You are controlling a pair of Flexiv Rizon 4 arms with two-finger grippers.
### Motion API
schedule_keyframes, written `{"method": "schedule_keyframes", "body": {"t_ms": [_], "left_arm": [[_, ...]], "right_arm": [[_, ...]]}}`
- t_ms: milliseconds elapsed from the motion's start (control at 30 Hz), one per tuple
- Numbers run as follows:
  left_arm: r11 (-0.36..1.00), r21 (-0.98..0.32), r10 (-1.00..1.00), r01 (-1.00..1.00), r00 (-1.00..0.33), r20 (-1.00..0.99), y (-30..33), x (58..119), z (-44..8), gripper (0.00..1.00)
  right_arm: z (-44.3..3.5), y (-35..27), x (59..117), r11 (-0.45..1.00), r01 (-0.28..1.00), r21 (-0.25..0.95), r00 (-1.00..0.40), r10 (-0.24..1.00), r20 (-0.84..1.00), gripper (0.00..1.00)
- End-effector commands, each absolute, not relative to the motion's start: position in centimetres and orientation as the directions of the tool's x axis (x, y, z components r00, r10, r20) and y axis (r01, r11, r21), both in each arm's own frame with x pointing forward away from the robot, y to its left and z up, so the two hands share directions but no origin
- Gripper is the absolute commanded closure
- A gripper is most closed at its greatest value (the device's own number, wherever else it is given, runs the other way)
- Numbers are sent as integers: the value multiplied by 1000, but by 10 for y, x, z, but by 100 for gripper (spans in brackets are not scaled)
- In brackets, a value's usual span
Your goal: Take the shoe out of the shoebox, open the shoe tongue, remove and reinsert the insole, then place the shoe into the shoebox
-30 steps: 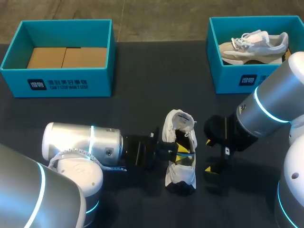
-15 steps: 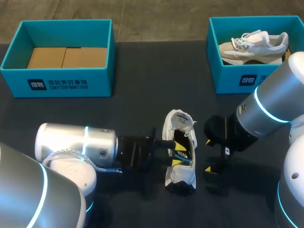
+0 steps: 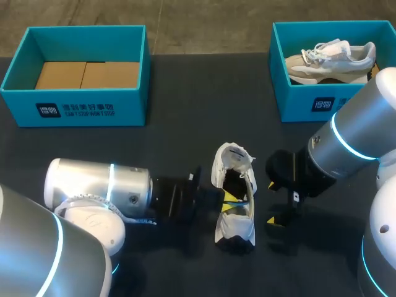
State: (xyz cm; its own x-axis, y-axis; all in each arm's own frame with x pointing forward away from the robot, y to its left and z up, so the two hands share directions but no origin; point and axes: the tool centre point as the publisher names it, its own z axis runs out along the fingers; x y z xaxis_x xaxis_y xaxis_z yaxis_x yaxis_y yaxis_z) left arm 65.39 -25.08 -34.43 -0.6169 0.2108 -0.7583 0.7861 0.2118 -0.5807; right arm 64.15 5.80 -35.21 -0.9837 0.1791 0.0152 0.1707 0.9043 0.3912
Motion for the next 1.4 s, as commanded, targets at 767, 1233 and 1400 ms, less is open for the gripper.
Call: {"method": "schedule_keyframes", "body": {"t_ms": [767,1233,1400], "left_arm": [[196,-582,214,789,-614,-760,-245,642,-322,68],[245,-547,323,801,-599,-733,-226,636,-307,67],[265,-552,388,790,-612,-689,-214,638,-300,65]], "right_arm": [[-353,59,641,905,171,390,-983,181,12,0],[-353,59,641,905,171,390,-983,181,12,0],[-353,59,641,905,171,390,-983,181,12,0]]}}
